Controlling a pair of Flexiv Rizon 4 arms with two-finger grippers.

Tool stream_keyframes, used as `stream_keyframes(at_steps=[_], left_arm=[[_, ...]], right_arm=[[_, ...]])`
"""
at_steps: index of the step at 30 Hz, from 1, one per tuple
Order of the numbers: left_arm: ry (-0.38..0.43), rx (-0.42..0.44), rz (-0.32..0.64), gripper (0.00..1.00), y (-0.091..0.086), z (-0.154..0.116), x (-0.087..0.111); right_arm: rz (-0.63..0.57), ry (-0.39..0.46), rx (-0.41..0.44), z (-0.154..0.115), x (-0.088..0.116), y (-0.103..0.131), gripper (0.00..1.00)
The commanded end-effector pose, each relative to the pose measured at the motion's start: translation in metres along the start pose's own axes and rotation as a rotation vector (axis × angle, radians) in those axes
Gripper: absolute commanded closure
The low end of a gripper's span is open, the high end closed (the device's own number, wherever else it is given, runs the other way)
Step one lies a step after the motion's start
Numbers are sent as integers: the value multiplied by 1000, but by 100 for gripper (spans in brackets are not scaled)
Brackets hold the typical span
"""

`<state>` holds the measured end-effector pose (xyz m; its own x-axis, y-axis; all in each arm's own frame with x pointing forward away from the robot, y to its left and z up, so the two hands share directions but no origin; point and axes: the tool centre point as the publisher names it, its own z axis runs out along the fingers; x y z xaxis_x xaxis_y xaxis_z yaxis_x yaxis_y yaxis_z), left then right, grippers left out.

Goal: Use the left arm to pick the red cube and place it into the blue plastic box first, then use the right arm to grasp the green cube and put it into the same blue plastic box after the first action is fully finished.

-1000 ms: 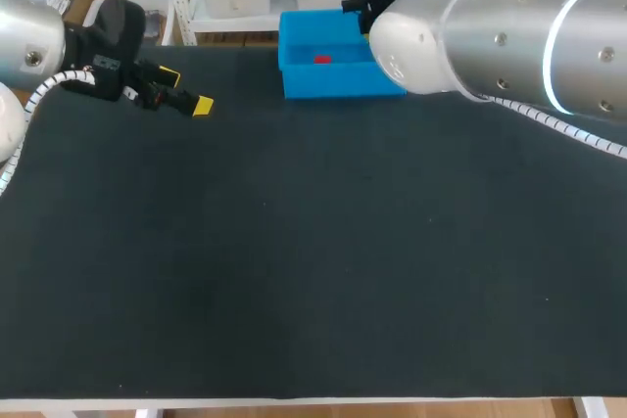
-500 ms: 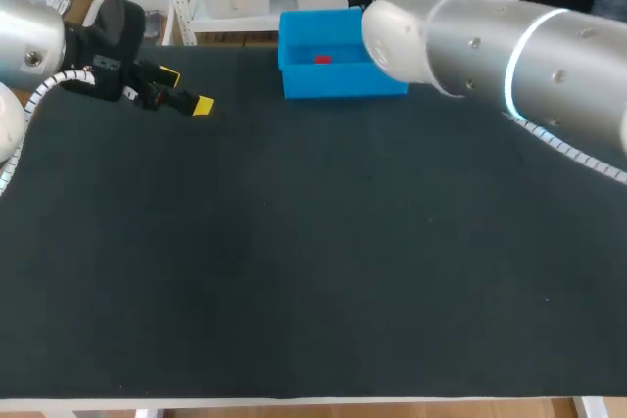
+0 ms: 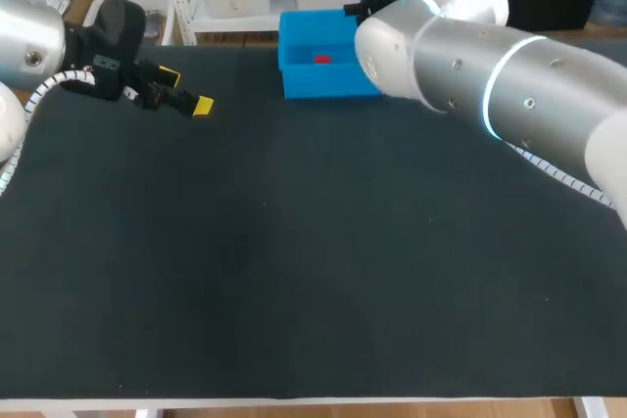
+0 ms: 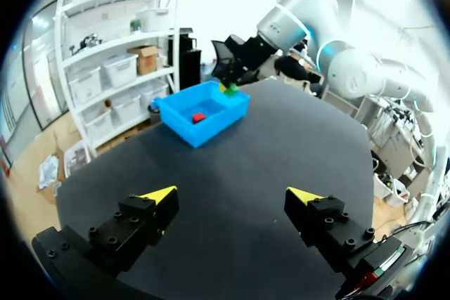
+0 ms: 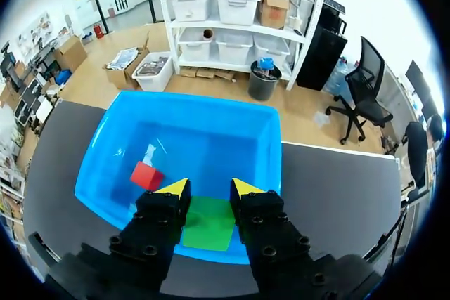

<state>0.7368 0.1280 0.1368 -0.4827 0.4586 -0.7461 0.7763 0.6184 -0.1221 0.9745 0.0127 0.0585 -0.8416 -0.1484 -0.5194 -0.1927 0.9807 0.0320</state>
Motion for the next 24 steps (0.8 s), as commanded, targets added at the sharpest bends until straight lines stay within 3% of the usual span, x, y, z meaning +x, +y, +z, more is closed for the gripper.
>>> stream_keyframes(at_steps=[1,14,15,17,19,24], left_arm=[[-11,5,4,0,1,0,2],[-11,5,4,0,1,0,2],[-11,5,4,0,1,0,2],[-11,5,4,0,1,0,2],[-11,5,4,0,1,0,2],[-11,5,4,0,1,0,2]], right_arm=[[-9,149,-1,22,-33,7,100],[-25,160,-3,26,-40,12,100],[-26,162,-2,26,-40,11,93],[-26,164,3,26,-41,10,55],[-25,168,6,25,-43,9,0],[-29,167,12,14,-48,9,0]])
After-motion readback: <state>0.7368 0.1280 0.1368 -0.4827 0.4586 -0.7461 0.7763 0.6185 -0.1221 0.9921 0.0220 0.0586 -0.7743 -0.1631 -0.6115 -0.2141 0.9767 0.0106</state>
